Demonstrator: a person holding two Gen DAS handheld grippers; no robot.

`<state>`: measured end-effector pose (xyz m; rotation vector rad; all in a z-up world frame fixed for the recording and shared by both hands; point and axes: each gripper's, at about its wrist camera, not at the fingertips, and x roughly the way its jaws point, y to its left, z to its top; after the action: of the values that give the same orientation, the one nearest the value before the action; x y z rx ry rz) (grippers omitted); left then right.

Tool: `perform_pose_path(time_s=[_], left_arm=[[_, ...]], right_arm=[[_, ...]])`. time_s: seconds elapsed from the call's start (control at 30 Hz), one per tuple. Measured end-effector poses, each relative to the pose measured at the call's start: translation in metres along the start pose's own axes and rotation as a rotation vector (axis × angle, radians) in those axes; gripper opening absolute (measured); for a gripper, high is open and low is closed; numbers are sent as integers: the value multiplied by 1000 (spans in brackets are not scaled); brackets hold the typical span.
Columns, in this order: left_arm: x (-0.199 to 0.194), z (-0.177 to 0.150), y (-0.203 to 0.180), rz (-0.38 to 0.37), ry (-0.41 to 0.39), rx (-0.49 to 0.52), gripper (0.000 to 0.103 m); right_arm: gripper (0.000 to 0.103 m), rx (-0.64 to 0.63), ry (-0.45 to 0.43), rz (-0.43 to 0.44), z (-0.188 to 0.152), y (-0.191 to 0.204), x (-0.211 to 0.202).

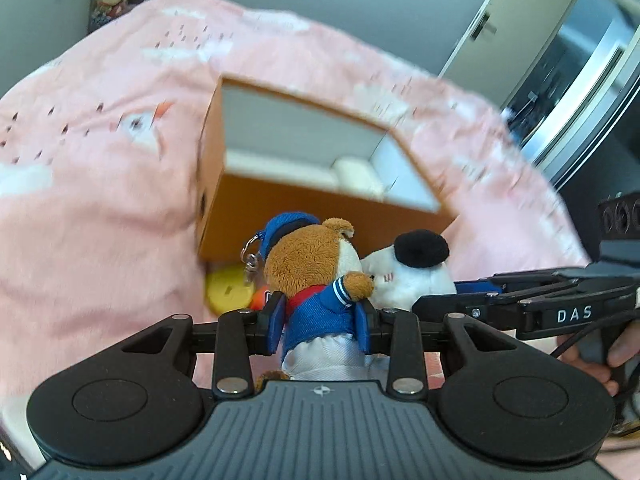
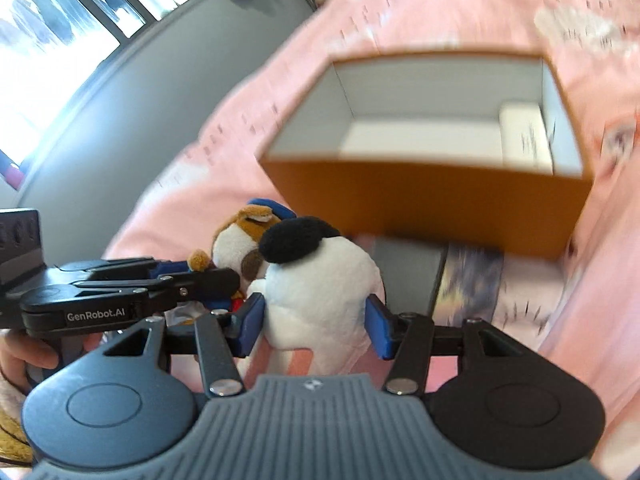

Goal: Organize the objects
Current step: 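Lift both plushes and carry them over the orange box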

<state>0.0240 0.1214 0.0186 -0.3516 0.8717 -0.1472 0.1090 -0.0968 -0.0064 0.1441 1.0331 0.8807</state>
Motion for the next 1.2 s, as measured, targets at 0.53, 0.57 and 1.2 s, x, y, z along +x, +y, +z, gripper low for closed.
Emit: perform_pose_path(time_s=[0.53, 0.57, 1.2], left_arm=[[47, 124, -22, -75, -77, 0, 40], [57, 129, -20, -75, -72, -11, 40], [224, 158, 29, 3, 143, -106, 40]], right_arm=[[56, -148, -186, -117, 120, -43, -30], [56, -147, -181, -121, 125, -50, -23], [56, -187, 16, -169, 176, -145, 106]])
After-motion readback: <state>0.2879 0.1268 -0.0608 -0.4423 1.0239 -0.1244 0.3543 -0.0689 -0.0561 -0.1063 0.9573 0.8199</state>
